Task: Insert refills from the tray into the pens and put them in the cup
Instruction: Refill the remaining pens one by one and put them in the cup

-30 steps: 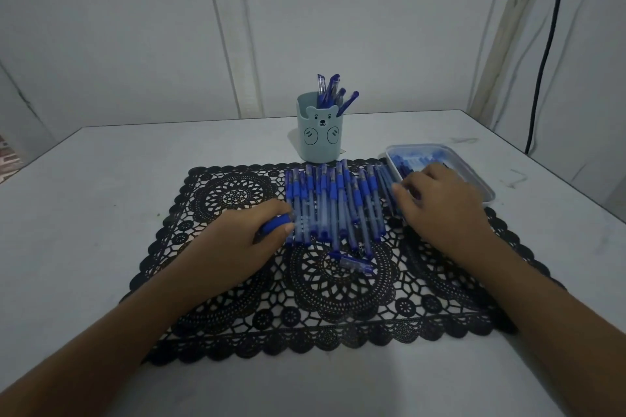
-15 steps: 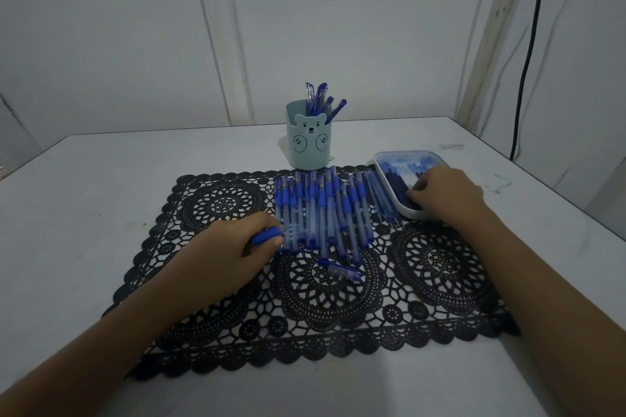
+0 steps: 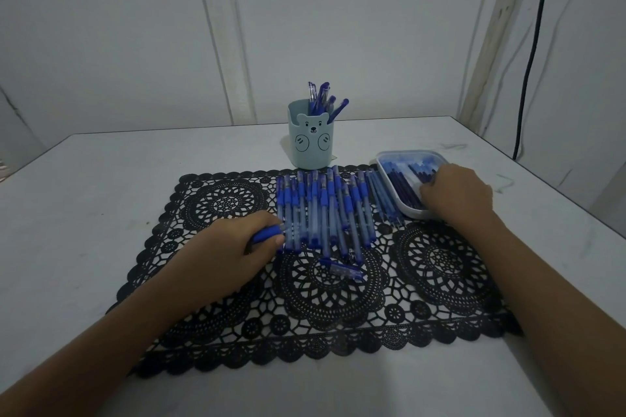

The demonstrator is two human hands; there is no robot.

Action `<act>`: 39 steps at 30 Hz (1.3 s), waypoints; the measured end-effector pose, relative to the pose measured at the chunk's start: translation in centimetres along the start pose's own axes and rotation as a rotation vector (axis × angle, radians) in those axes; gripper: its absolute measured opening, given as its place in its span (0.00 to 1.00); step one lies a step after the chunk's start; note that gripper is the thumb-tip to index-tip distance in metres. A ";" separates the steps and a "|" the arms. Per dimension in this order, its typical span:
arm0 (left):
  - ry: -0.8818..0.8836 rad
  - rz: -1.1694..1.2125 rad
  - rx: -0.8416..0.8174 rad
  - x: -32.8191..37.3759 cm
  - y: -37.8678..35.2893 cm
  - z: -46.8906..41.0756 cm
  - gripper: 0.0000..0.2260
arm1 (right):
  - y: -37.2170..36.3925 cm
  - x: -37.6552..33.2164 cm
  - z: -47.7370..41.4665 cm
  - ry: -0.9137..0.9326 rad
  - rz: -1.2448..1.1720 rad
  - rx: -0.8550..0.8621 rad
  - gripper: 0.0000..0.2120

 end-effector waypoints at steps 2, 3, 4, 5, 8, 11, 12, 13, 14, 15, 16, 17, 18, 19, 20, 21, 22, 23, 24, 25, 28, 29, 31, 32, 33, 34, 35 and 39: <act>0.008 0.013 0.000 -0.1 0.1 0.0 0.07 | 0.7 -0.1 0.4 0.019 -0.072 0.088 0.07; 0.000 0.016 0.003 -0.1 0.1 0.0 0.11 | 1.1 -0.3 0.7 0.050 -0.121 0.126 0.08; -0.007 0.020 0.004 0.0 0.2 0.0 0.15 | 1.5 -0.8 1.1 0.105 -0.183 0.155 0.08; -0.011 0.025 0.005 -0.1 0.2 0.0 0.17 | 2.1 -1.6 1.5 0.186 -0.248 0.180 0.09; 0.002 0.039 0.019 -0.1 0.4 -0.1 0.19 | 3.5 -4.0 3.9 0.455 -0.348 0.187 0.11; 0.005 0.034 0.030 0.0 0.6 -0.1 0.18 | 4.1 -5.7 6.6 0.618 -0.498 0.096 0.09; 0.010 0.031 0.032 0.0 0.7 -0.1 0.17 | 4.2 -6.2 7.5 0.665 -0.549 0.055 0.09; 0.019 0.029 0.035 0.0 0.7 -0.1 0.15 | 4.3 -6.7 8.2 0.705 -0.584 0.019 0.09; 0.032 0.026 0.036 0.0 0.8 -0.1 0.13 | 4.2 -7.1 8.6 0.738 -0.605 -0.006 0.09; 0.044 0.024 0.035 -0.1 0.9 -0.1 0.11 | 4.3 -7.3 9.0 0.759 -0.619 -0.021 0.10; 0.053 0.024 0.030 -0.1 1.0 -0.1 0.10 | 4.3 -7.5 9.1 0.770 -0.630 -0.030 0.10; 0.061 0.025 0.026 -0.1 1.0 -0.1 0.09 | 4.3 -7.6 9.2 0.775 -0.641 -0.034 0.11; 0.068 0.029 0.024 -0.1 1.1 -0.1 0.08 | 4.3 -7.5 9.2 0.776 -0.654 -0.033 0.11; 0.073 0.033 0.023 -0.1 1.1 -0.1 0.08 | 4.3 -7.5 9.2 0.777 -0.665 -0.029 0.11; 0.072 0.036 0.025 -0.1 1.2 -0.1 0.08 | 4.3 -7.5 9.2 0.779 -0.674 -0.024 0.11; 0.063 0.036 0.029 0.0 1.2 -0.1 0.09 | 4.3 -7.5 9.2 0.782 -0.682 -0.020 0.11; 0.052 0.038 0.032 0.1 1.2 -0.1 0.10 | 4.3 -7.6 9.3 0.785 -0.690 -0.019 0.10; 0.043 0.041 0.032 0.2 1.2 -0.1 0.11 | 4.3 -7.6 9.4 0.787 -0.698 -0.020 0.10; 0.039 0.047 0.031 0.2 1.2 -0.1 0.13 | 4.3 -7.7 9.4 0.788 -0.704 -0.024 0.10; 0.035 0.053 0.027 0.3 1.2 -0.1 0.13 | 4.2 -7.7 9.5 0.786 -0.707 -0.029 0.10; 0.015 0.056 0.022 0.5 1.3 -0.1 0.13 | 4.0 -7.8 9.6 0.785 -0.708 -0.046 0.10; 0.014 0.058 0.025 0.6 1.3 -0.1 0.12 | 4.0 -7.8 9.6 0.790 -0.704 -0.046 0.11; 0.017 0.071 0.038 0.5 1.4 -0.1 0.10 | 4.0 -7.8 9.6 0.786 -0.706 -0.047 0.11; 0.019 0.079 0.042 0.6 1.4 -0.1 0.09 | 4.0 -7.7 9.6 0.775 -0.719 -0.053 0.10; 0.020 0.083 0.046 0.6 1.4 -0.1 0.09 | 4.0 -7.6 9.5 0.764 -0.736 -0.058 0.10; 0.020 0.086 0.049 0.6 1.5 -0.1 0.09 | 4.1 -7.6 9.5 0.756 -0.750 -0.059 0.10; 0.024 0.087 0.048 0.6 1.5 -0.1 0.09 | 4.1 -7.5 9.5 0.755 -0.755 -0.054 0.10; 0.019 0.082 0.042 0.8 1.5 -0.1 0.07 | 4.0 -7.5 9.4 0.754 -0.756 -0.059 0.09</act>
Point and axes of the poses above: each hand's wrist, its own z-axis away from the middle knuckle, its own y-axis out of the back of the hand, x = y × z, the point moved 7 cm from there along -z, towards the middle knuckle, and after that the axes turned 5 degrees about z, right-handed, at the moved point
